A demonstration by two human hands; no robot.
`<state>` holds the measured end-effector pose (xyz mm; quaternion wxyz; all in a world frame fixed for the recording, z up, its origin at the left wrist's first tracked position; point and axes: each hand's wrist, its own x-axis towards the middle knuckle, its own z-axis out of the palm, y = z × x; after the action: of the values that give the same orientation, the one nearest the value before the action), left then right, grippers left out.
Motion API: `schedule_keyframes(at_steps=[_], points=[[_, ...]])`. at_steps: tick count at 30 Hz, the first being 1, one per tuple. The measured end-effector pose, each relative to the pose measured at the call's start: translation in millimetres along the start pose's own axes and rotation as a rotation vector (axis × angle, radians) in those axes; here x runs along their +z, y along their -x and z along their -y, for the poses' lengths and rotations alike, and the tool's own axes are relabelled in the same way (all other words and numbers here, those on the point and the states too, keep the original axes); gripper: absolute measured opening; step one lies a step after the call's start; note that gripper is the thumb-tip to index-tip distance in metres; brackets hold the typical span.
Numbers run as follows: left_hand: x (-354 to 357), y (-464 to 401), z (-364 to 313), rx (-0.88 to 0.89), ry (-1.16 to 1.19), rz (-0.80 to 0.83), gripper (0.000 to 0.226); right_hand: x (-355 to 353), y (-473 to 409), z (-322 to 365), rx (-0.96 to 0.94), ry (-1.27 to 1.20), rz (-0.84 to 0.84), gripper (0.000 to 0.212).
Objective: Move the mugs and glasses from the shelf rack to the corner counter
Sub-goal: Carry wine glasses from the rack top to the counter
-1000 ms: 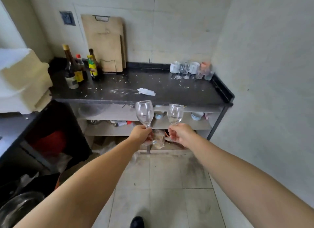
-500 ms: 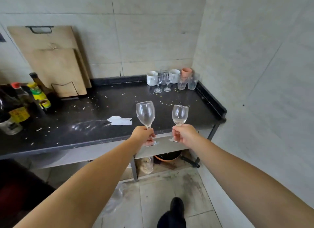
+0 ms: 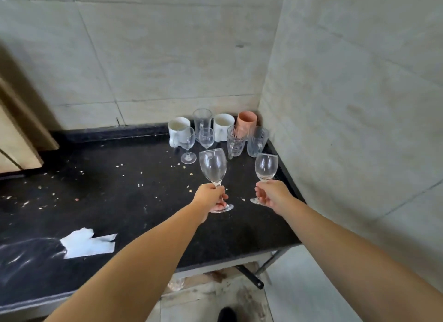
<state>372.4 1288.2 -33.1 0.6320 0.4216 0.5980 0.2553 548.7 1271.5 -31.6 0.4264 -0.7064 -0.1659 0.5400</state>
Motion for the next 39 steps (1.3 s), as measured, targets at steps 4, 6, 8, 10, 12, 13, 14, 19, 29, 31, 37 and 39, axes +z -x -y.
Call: schedule_keyframes(at_steps=[4, 6, 8, 10, 12, 13, 14, 19, 29, 31, 37, 39], points=[[30, -60, -15, -0.013, -0.004, 0.029, 0.014, -11, -64, 16, -0.014, 0.002, -0.033, 0.018], [43, -87, -21, -0.008, -0.012, 0.049, 0.016, -13, -92, 20, -0.039, -0.003, -0.045, 0.018], [55, -114, -24, -0.001, -0.030, 0.069, 0.015, -13, -117, 22, -0.080, -0.003, -0.059, 0.017], [65, -138, -23, 0.011, -0.061, 0.070, 0.014, -13, -135, 21, -0.132, 0.032, -0.085, 0.017], [75, -160, -22, 0.023, -0.070, 0.060, 0.015, -12, -153, 18, -0.187, 0.062, -0.107, 0.014], [80, -171, -20, 0.032, -0.072, 0.049, 0.016, -11, -162, 15, -0.210, 0.072, -0.112, 0.012], [83, -178, -19, 0.038, -0.071, 0.034, 0.017, -9, -170, 13, -0.228, 0.080, -0.113, 0.013], [88, -203, -11, 0.010, -0.065, 0.002, 0.018, 3, -200, 10, -0.256, 0.032, -0.069, 0.013], [101, -218, 1, 0.083, -0.091, 0.027, 0.018, 4, -212, 0, -0.257, 0.066, -0.120, 0.025], [101, -217, 0, 0.065, -0.095, 0.017, 0.013, 5, -212, 0, -0.253, 0.073, -0.121, 0.025], [96, -214, -10, 0.129, -0.226, 0.063, 0.020, 2, -202, 5, -0.240, 0.098, -0.100, 0.031], [90, -210, -9, 0.196, -0.373, 0.055, 0.010, -1, -196, 7, -0.229, 0.113, -0.101, 0.032]])
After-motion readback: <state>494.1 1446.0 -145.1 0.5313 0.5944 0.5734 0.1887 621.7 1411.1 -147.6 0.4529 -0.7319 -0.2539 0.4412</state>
